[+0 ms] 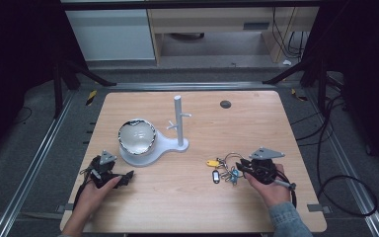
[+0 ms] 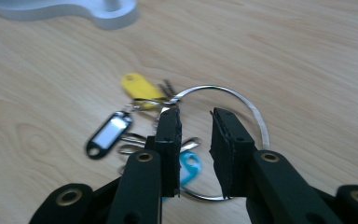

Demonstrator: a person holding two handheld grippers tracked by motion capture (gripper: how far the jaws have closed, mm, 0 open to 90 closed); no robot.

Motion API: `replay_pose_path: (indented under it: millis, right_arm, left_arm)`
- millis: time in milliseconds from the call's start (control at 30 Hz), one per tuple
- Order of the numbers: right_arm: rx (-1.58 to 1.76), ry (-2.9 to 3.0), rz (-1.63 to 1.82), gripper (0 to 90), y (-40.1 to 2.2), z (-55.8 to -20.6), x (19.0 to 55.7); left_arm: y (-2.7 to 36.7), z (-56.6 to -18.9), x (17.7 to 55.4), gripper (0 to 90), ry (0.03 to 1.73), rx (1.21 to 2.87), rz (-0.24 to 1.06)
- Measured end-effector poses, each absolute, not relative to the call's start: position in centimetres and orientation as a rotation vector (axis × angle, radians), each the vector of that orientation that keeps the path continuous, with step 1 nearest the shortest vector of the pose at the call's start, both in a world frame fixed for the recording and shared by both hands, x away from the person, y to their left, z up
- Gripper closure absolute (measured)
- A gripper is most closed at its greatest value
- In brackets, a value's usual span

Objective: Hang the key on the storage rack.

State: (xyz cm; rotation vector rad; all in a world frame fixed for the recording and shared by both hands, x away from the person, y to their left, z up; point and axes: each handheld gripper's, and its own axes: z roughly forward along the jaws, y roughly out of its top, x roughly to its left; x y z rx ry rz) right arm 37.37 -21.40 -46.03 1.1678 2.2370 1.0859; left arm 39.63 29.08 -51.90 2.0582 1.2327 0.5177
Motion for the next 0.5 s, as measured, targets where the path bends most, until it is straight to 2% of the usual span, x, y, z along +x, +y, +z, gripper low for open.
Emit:
replay_pose_path:
  millis: [100,133,267,500]
  right_arm:
    - [1.129,2.281,1.086,70.7,-20.0,-46.3,37.1]
    - [1.108,2.306,1.075,64.7,-19.0,-46.5,37.0]
    - [1.066,2.336,1.047,55.9,-17.6,-46.9,36.4]
    - [0.990,2.430,0.996,72.4,-16.7,-47.6,35.7]
  left_arm:
    - [29.1,-51.9,39.6,0.0,1.232,2.058,0.517]
    - [29.1,-51.9,39.6,0.0,1.232,2.059,0.516]
    - [29.1,-51.9,39.6,0.0,1.230,2.060,0.518]
    - [29.1,-51.9,39.6,0.0,1.229,2.058,0.516]
